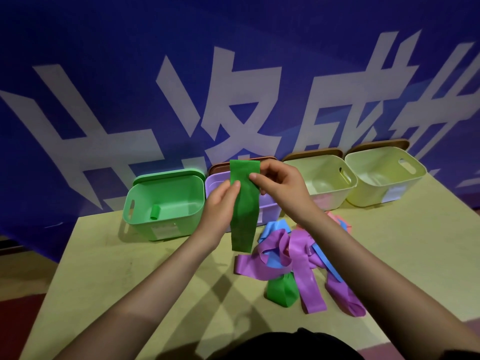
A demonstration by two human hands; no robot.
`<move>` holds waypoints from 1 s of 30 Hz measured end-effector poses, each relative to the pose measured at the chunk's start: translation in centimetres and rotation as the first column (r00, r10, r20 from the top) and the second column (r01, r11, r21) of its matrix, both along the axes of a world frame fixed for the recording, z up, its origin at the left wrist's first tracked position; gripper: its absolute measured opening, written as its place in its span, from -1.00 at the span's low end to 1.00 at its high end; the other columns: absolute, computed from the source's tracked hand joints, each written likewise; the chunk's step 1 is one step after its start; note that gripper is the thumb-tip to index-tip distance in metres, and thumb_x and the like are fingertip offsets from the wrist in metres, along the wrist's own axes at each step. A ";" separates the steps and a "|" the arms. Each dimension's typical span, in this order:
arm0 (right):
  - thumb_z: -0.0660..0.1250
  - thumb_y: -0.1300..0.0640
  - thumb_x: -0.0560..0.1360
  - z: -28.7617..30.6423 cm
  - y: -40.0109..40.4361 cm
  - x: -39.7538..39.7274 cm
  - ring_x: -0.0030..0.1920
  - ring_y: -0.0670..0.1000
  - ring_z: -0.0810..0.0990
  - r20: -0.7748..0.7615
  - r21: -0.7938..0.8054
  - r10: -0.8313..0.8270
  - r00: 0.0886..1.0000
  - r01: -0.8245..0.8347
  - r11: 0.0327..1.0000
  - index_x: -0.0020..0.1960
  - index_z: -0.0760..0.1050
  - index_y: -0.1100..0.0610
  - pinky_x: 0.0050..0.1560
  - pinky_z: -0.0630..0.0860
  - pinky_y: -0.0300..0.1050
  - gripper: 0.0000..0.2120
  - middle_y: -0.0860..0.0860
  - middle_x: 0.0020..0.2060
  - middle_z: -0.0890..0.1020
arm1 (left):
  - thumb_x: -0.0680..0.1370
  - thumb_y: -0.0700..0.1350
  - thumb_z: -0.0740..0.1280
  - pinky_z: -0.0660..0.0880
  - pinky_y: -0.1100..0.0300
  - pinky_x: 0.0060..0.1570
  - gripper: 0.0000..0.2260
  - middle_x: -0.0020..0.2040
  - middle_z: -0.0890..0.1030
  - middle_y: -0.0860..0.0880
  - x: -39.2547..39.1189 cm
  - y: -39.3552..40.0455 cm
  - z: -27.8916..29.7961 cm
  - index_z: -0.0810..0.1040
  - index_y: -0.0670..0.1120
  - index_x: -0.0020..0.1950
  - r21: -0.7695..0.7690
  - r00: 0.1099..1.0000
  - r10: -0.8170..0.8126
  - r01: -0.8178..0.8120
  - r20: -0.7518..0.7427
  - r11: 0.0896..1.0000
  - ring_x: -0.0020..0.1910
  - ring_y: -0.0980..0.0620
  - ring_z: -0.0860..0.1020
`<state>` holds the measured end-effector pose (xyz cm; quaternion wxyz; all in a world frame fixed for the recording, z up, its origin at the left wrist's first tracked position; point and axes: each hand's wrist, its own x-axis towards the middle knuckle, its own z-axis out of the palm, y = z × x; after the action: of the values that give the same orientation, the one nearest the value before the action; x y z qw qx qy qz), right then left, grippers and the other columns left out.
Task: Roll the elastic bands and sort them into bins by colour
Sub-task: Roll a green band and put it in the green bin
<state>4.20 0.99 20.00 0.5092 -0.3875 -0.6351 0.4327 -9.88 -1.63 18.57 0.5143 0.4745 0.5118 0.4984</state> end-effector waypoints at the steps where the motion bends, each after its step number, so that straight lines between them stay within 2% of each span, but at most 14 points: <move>1: 0.31 0.40 0.51 0.0 0.0 0.1 -0.40 -0.20 0.51 0.013 0.009 -0.002 1.000 0.002 1.000 -0.14 0.54 0.08 -0.28 0.45 -0.36 -0.77 -0.18 -0.41 0.59 | 0.65 -0.12 0.17 0.49 0.11 0.08 -0.75 -0.07 0.68 0.01 0.2 0.1 -0.1 0.62 0.03 -0.07 -0.018 0.999 0.017 -0.017 0.027 1.000 -0.01 0.04 0.62; 5: 0.31 0.42 0.50 -0.4 -0.2 0.4 -0.36 -0.10 0.57 0.073 0.069 -0.016 0.997 0.011 0.998 -0.01 0.59 0.12 -0.22 0.50 -0.29 -0.76 -0.11 -0.35 0.61 | 0.65 -0.13 0.15 0.47 0.04 0.10 -0.75 -0.04 0.67 -0.07 0.3 0.3 -0.2 0.62 -0.01 -0.03 -0.083 0.990 0.051 -0.040 0.131 0.996 0.00 -0.02 0.60; 9: 0.30 0.39 0.50 -0.1 0.0 1.0 -0.29 -0.03 0.62 0.209 0.184 -0.020 0.978 -0.019 0.983 0.03 0.63 0.14 -0.16 0.55 -0.20 -0.77 -0.15 -0.22 0.61 | 0.64 -0.12 0.14 0.49 0.13 -0.09 -0.73 -0.15 0.67 -0.05 0.5 0.4 0.0 0.63 -0.03 -0.08 -0.114 0.975 0.034 -0.009 0.219 0.993 -0.14 0.05 0.61; 13: 0.30 0.33 0.51 0.0 0.3 1.7 -0.24 -0.08 0.62 0.344 0.345 -0.071 0.936 -0.055 0.937 0.04 0.64 0.23 -0.14 0.54 -0.22 -0.81 -0.20 -0.17 0.56 | 0.65 -0.10 0.06 0.42 0.16 -0.24 -0.66 -0.26 0.61 -0.05 0.6 0.5 0.3 0.60 -0.06 -0.12 -0.138 0.949 -0.019 0.065 0.314 0.988 -0.25 0.03 0.54; 15: 0.30 0.32 0.51 -0.1 0.5 2.0 -0.23 -0.10 0.61 0.379 0.396 -0.101 0.920 -0.063 0.916 0.02 0.65 0.23 -0.14 0.51 -0.26 -0.82 -0.17 -0.17 0.55 | 0.66 -0.06 -0.03 0.44 0.16 -0.19 -0.60 -0.21 0.63 -0.05 0.6 0.5 0.2 0.58 -0.07 -0.07 -0.131 0.934 -0.055 0.107 0.353 0.986 -0.20 0.03 0.55; 18: 0.29 0.33 0.50 -0.2 0.7 2.2 -0.23 -0.11 0.60 0.394 0.410 -0.114 0.912 -0.064 0.910 0.01 0.64 0.24 -0.14 0.49 -0.29 -0.83 -0.17 -0.18 0.55 | 0.67 0.07 -0.13 0.54 0.19 -0.10 -0.49 -0.03 0.69 -0.08 0.6 0.6 -0.1 0.58 -0.11 0.07 -0.151 0.909 -0.075 0.149 0.409 0.977 -0.03 0.02 0.64; 20: 0.28 0.35 0.51 -0.2 0.6 2.2 -0.23 -0.12 0.60 0.382 0.382 -0.100 0.919 -0.059 0.922 0.01 0.63 0.25 -0.14 0.47 -0.32 -0.82 -0.18 -0.16 0.55 | 0.66 0.16 -0.15 0.57 0.19 -0.12 -0.43 0.08 0.66 -0.14 0.4 0.6 -0.2 0.56 -0.13 0.15 -0.160 0.909 -0.078 0.155 0.408 0.975 0.07 -0.02 0.63; 22: 0.28 0.37 0.51 -0.3 0.3 2.2 -0.22 -0.12 0.61 0.361 0.348 -0.084 0.929 -0.050 0.936 0.01 0.63 0.26 -0.14 0.48 -0.34 -0.82 -0.17 -0.15 0.57 | 0.65 0.17 -0.11 0.57 0.18 -0.10 -0.44 0.09 0.66 -0.16 0.5 0.4 -0.2 0.60 -0.10 0.12 -0.154 0.920 -0.083 0.152 0.383 0.976 0.09 -0.05 0.63; 27: 0.27 0.35 0.52 -0.4 0.1 2.0 -0.22 -0.14 0.61 0.331 0.330 -0.089 0.940 -0.027 0.944 0.02 0.62 0.22 -0.14 0.48 -0.35 -0.82 -0.20 -0.15 0.56 | 0.65 0.08 0.08 0.52 0.08 0.04 -0.61 0.05 0.68 -0.14 0.8 0.2 0.3 0.66 -0.05 0.03 -0.143 0.962 -0.084 0.124 0.260 0.982 0.08 -0.05 0.63; 30: 0.27 0.37 0.53 -0.4 0.0 1.8 -0.22 -0.09 0.62 0.269 0.257 -0.057 0.962 -0.014 0.966 0.02 0.62 0.19 -0.12 0.53 -0.26 -0.81 -0.11 -0.15 0.59 | 0.64 0.00 0.15 0.49 -0.01 0.19 -0.67 0.03 0.68 -0.14 0.7 0.4 0.2 0.70 -0.04 -0.04 -0.121 0.976 -0.039 0.066 0.215 0.990 0.08 -0.07 0.63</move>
<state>5.97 1.02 19.57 0.4671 -0.3813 -0.7458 0.2834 -9.19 -1.27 18.77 0.6084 0.3981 0.4720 0.4986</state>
